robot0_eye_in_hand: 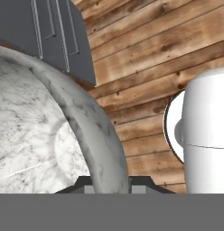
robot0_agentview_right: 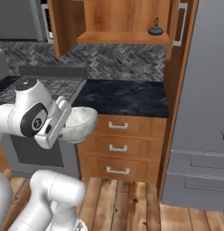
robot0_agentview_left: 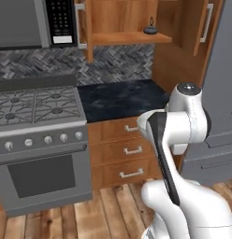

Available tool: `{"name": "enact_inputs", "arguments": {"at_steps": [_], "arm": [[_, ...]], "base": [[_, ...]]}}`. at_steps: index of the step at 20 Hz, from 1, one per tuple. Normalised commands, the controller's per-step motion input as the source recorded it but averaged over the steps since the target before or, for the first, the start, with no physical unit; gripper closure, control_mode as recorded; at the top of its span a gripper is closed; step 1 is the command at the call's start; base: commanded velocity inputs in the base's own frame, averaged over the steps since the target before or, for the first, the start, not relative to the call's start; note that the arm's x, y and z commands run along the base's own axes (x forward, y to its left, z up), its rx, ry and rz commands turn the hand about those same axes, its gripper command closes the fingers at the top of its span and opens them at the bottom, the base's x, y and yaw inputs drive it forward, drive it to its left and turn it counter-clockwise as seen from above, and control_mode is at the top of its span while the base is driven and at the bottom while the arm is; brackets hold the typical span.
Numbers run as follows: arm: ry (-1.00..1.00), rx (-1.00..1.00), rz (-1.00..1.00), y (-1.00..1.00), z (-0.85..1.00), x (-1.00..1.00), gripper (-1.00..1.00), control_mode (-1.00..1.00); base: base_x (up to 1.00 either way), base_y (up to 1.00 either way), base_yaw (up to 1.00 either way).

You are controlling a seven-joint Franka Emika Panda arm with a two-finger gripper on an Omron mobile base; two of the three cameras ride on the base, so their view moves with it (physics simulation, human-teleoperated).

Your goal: Pick the mug and place it in the sink. Pick the bowl and place it in the open cabinet and then close the cabinet.

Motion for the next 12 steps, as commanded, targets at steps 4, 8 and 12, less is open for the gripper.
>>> {"name": "enact_inputs", "arguments": {"at_steps": [4, 8, 12], "arm": [[0.0, 0.0, 0.0, 0.0, 0.0, 0.0, 1.0, 1.0], [0.0, 0.0, 0.0, 0.0, 0.0, 0.0, 1.0, 1.0], [0.0, 0.0, 0.0, 0.0, 0.0, 0.0, 1.0, 1.0]], "base": [[0.81, 0.0, 0.0], [0.82, 0.0, 0.0], [0.67, -0.04, 0.0]]}}
